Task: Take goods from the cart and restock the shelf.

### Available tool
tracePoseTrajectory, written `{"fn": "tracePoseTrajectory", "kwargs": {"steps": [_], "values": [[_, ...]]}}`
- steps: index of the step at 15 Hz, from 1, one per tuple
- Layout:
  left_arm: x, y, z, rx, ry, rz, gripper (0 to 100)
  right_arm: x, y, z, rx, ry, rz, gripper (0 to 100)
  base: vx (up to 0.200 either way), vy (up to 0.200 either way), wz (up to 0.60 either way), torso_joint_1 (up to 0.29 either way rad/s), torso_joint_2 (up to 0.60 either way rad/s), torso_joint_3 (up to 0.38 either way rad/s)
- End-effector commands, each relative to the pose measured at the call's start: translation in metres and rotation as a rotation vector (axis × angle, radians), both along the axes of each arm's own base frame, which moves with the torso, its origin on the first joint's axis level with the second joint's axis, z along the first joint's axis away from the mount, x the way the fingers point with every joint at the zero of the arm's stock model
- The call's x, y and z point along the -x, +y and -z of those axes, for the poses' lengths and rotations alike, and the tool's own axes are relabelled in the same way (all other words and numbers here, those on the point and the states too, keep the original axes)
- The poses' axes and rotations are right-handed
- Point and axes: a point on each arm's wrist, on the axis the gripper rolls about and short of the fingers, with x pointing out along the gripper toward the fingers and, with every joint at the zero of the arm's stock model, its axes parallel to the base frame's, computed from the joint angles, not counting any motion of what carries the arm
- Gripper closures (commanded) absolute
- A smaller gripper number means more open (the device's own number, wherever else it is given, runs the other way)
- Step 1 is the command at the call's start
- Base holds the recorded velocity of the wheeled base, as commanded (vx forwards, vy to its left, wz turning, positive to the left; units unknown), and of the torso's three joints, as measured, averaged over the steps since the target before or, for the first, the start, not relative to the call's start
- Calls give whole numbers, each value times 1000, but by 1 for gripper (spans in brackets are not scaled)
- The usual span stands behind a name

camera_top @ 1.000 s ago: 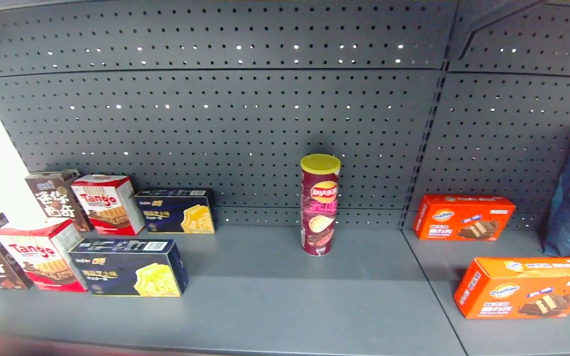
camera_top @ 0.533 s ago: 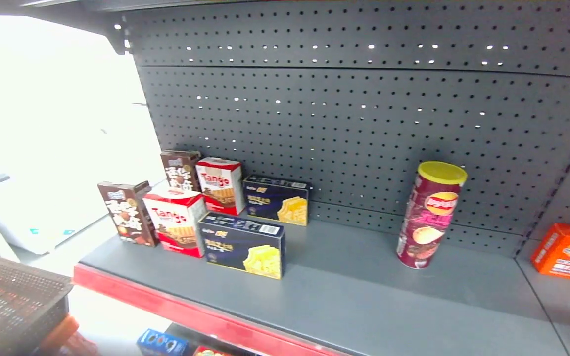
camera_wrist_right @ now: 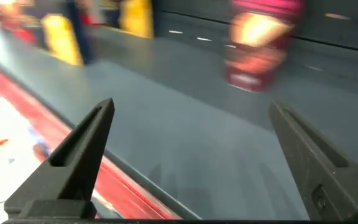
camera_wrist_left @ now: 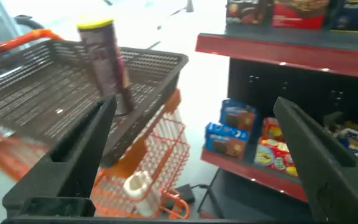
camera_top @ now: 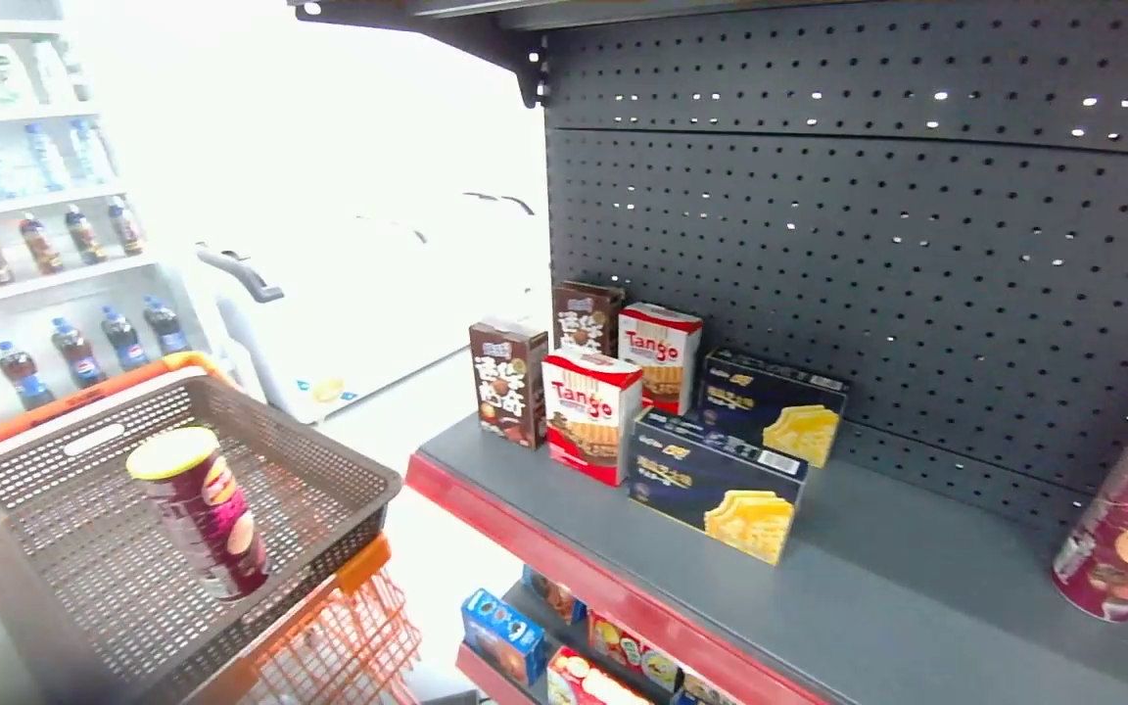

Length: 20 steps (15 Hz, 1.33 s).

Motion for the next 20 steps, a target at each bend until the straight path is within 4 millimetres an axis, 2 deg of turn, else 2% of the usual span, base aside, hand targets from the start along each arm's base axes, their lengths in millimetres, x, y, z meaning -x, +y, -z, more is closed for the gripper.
{"fn": "tracePoseTrajectory", "kwargs": {"steps": [1,2,11,12,13,15,16,17,18,20], "values": [[0,0,0,0,1,1,0,0,0,0,0,-1,-1,0,0,0,600,2,7,-2],[0,0,0,0,1,1,0,0,0,0,0,-1,-1,0,0,0,600,2,-2,2],[0,0,-1,37,-3,-18,0,0,0,0,0,-1,-1,0,0,0,0,0,0,0],[3,1,-10,31,-31,-26,0,0,0,0,0,-1,-1,0,0,0,0,0,0,0],[-2,1,-47,8,10,-32,0,0,0,0,0,-1,-1,0,0,0,0,0,0,0],[-32,3,-96,-3,130,-156,0,0,0,0,0,-1,-1,0,0,0,0,0,0,0],[-45,4,-107,-6,167,-182,0,0,0,0,0,-1,-1,0,0,0,0,0,0,0],[-77,5,-128,-4,230,-182,0,0,0,0,0,-1,-1,0,0,0,0,0,0,0],[-95,5,-131,0,264,-182,0,0,0,0,0,-1,-1,0,0,0,0,0,0,0],[-126,6,-126,-7,323,-183,0,0,0,0,0,-1,-1,0,0,0,0,0,0,0]]}}
